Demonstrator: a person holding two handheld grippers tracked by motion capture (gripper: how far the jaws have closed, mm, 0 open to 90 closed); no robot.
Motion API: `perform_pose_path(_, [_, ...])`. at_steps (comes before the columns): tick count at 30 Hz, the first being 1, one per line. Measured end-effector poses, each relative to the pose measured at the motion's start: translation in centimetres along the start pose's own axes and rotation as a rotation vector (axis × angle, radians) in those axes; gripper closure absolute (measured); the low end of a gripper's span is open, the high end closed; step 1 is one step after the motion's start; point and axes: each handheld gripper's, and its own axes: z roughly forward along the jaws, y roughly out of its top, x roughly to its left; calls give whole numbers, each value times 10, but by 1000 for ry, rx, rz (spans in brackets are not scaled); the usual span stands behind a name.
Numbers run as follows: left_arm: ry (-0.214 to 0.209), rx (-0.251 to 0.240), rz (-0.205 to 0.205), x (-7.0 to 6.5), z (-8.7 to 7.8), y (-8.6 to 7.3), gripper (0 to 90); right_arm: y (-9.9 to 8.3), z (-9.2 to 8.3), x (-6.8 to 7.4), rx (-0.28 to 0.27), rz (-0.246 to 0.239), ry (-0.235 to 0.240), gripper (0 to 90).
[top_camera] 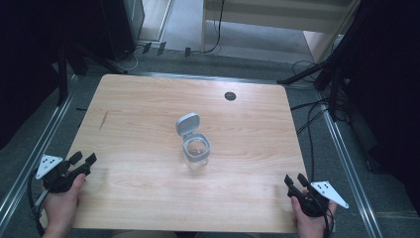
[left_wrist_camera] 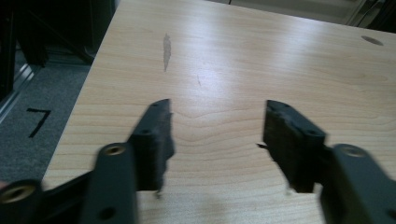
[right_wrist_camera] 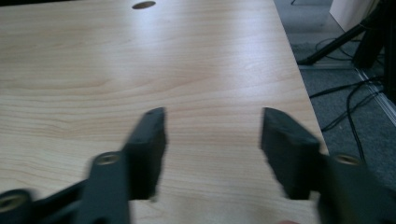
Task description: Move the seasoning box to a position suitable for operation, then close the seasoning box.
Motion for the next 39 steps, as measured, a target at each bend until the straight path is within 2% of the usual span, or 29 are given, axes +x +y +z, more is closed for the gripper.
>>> perform_pose_path(2, [-16,35,10,-1,0,1,695,3,0,1,-1,20,47,742])
perform_pose_path(3, [-12,47,14,-3,1,2,695,3,0,1,-1,20,47,742])
perform_pose_path(4, [-16,67,8,-6,2,4,785,7,2,4,-7,38,69,835])
perform_pose_path(6, [-19,64,-4,-10,2,7,863,12,6,11,-3,48,79,900])
perform_pose_path(7, [-21,65,1,-14,2,10,897,15,8,15,-4,42,91,900])
perform_pose_path(9, [-39,62,13,-24,4,15,900,20,14,24,-1,30,113,900])
perform_pose_path(10, [-62,64,19,-31,6,18,900,20,14,24,-1,30,113,900])
perform_pose_path(11, [-86,72,23,-38,8,20,900,23,18,30,2,10,129,900])
perform_pose_path(13, [-124,86,39,-54,13,21,900,32,30,48,5,4,182,900])
perform_pose_path(14, [-156,97,59,-70,17,22,900,35,34,54,6,1,200,900])
perform_pose_path(15, [-156,97,59,-70,17,22,900,35,34,54,6,1,200,900])
perform_pose_path(16, [-191,106,82,-89,23,23,900,41,42,67,9,-12,250,900])
perform_pose_path(17, [-191,106,82,-89,23,23,900,41,42,67,9,-12,250,900])
perform_pose_path(18, [-219,110,95,-104,27,24,900,47,49,79,13,-37,276,900])
perform_pose_path(19, [-219,110,95,-104,27,24,900,47,49,79,13,-37,276,900])
perform_pose_path(20, [-247,112,106,-120,32,25,900,52,60,93,22,-63,311,900])
perform_pose_path(21, [-247,112,106,-120,32,25,900,53,63,98,22,-68,321,900])
perform_pose_path(22, [-263,109,109,-129,35,26,900,55,69,105,23,-69,336,900])
perform_pose_path(24, [-284,108,116,-143,40,27,900,57,73,110,26,-67,344,900])
perform_pose_path(25, [-290,111,117,-147,42,28,900,58,79,119,30,-69,364,900])
perform_pose_path(27, [-330,120,124,-169,50,29,900,61,87,130,30,-95,372,900])
perform_pose_path(28, [-330,120,124,-169,50,29,900,62,89,134,31,-92,379,900])
perform_pose_path(29, [-341,123,131,-176,52,29,900,62,89,134,31,-92,379,900])
perform_pose_path(31, [-359,122,144,-188,55,29,900,66,97,143,31,-84,396,900])
perform_pose_path(33, [-382,125,139,-199,58,29,900,68,100,146,37,-86,402,900])
perform_pose_path(35, [-405,134,146,-213,63,29,900,73,110,153,44,-93,407,900])
perform_pose_path(39, [-410,134,146,-222,66,30,900,78,121,159,54,-84,413,900])
